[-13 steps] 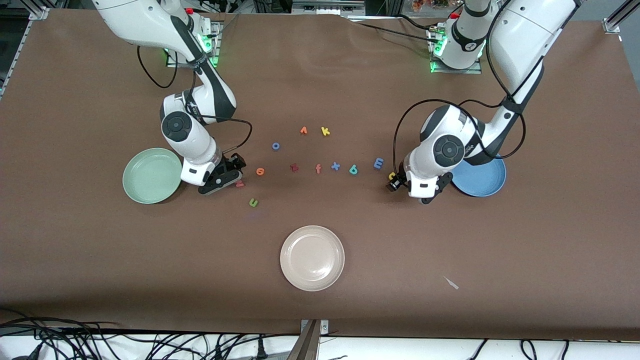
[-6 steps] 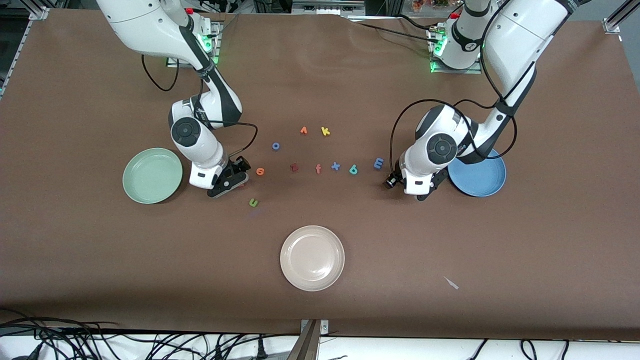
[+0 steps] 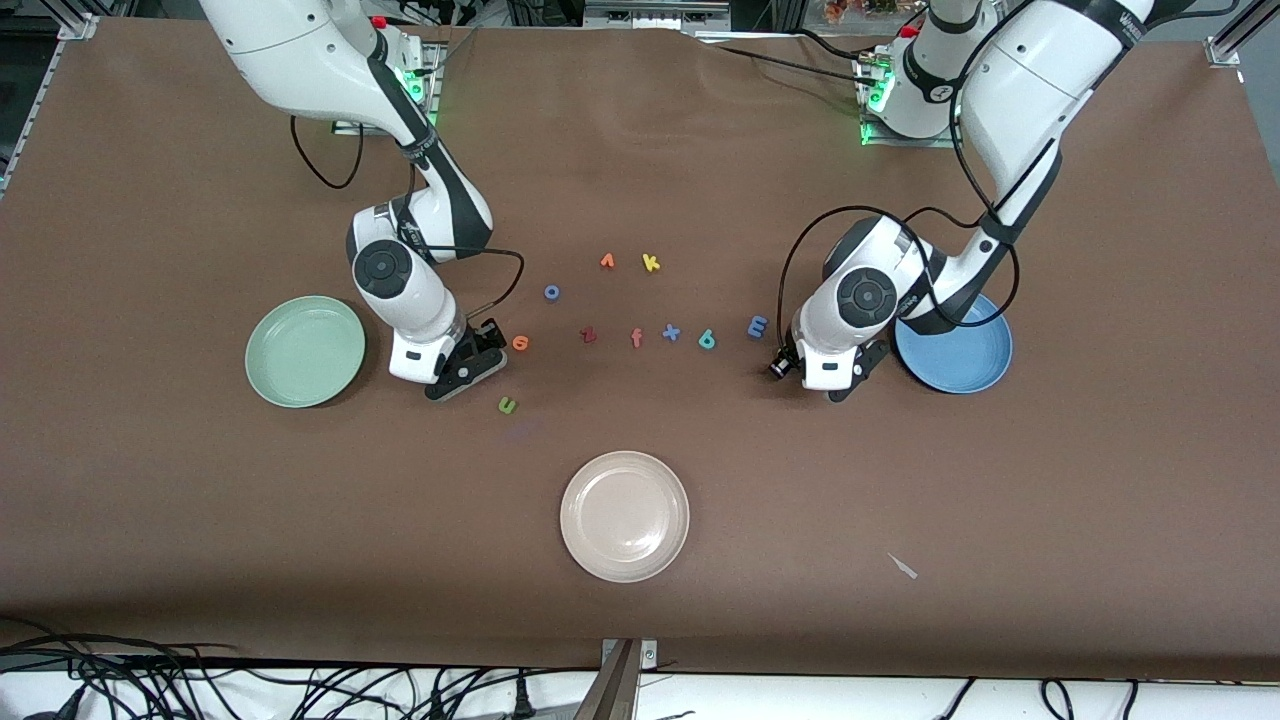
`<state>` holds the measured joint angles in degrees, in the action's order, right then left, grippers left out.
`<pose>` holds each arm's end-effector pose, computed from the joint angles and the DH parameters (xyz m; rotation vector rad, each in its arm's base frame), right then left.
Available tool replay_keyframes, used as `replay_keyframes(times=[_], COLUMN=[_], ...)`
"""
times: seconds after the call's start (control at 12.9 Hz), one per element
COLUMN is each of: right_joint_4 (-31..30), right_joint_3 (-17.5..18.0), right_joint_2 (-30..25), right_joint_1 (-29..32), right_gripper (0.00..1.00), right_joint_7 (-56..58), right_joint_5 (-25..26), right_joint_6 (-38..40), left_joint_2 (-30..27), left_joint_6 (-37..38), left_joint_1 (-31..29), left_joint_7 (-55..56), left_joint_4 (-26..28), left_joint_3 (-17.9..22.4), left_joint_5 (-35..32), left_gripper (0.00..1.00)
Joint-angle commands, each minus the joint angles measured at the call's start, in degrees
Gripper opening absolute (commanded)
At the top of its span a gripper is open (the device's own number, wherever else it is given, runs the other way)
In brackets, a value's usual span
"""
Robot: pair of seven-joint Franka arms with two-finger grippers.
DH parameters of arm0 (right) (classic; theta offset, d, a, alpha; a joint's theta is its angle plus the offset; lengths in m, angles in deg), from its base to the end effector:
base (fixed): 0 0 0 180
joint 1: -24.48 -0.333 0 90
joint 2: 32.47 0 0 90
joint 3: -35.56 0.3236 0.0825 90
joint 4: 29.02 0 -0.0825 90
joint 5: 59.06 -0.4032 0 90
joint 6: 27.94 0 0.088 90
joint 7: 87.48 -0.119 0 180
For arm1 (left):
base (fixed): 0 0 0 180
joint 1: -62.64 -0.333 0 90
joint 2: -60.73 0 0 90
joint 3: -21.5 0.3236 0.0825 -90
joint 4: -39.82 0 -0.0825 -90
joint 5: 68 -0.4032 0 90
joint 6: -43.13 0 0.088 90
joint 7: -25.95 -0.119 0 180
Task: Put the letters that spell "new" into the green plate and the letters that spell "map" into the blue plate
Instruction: 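Grasp the pink m with the right gripper while the left gripper grasps the yellow letter, then drop the pink m on the green plate while the left gripper drops yellow on blue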
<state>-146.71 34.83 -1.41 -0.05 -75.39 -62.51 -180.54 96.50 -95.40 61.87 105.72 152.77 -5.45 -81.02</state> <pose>0.5615 0.2461 0.1529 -2.9822 -0.8833 -0.1006 0.5522 -0.2696 0.1514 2.8683 1.2461 -0.2521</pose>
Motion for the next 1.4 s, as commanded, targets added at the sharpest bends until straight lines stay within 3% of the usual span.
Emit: replay_keyframes(times=[0.0, 0.16, 0.47, 0.54, 0.78, 0.93, 1.32], right_joint_4=[1.0, 1.1, 1.1, 1.5, 7.5, 9.3, 4.7], right_joint_3=[0.0, 0.0, 0.0, 0.0, -1.0, -3.4, -11.0], right_joint_2=[0.8, 0.8, 0.8, 0.5, -1.4, -3.2, -9.3], right_joint_1=[-0.1, -0.1, -0.1, -0.1, 0.6, 0.7, 0.6], right_gripper=[0.61, 0.37, 0.07, 0.00, 0.00, 0.00, 0.00], right_joint_7=[1.7, 1.6, 1.0, 0.9, 0.9, 1.2, 3.0], right_joint_5=[0.2, 0.1, 0.1, -0.2, -0.8, -0.8, -0.5], right_joint_6=[-0.3, -0.2, -0.2, 0.3, 14.5, 22.1, 26.3], left_joint_2=[-0.1, 0.6, 0.8, 0.7, 0.3, -1.7, -5.0], left_joint_6=[-0.4, -0.4, -0.3, -0.2, 0.4, 1.5, 20.6], left_joint_1=[0.9, 0.9, 0.9, 0.9, 0.3, -0.4, -5.8], left_joint_7=[2.5, 2.5, 2.1, 1.9, 0.8, -2.8, -18.1], left_joint_4=[-0.5, -0.5, -0.4, -0.4, -0.6, -1.3, -9.5], left_joint_3=[0.2, 0.2, 0.2, 0.2, 0.2, 0.2, -0.9], left_joint_5=[-1.9, -3.1, -3.3, -3.3, -3.3, -3.2, 0.4], left_gripper=[0.64, 0.52, 0.37, 0.28, 0.01, 0.00, 0.00])
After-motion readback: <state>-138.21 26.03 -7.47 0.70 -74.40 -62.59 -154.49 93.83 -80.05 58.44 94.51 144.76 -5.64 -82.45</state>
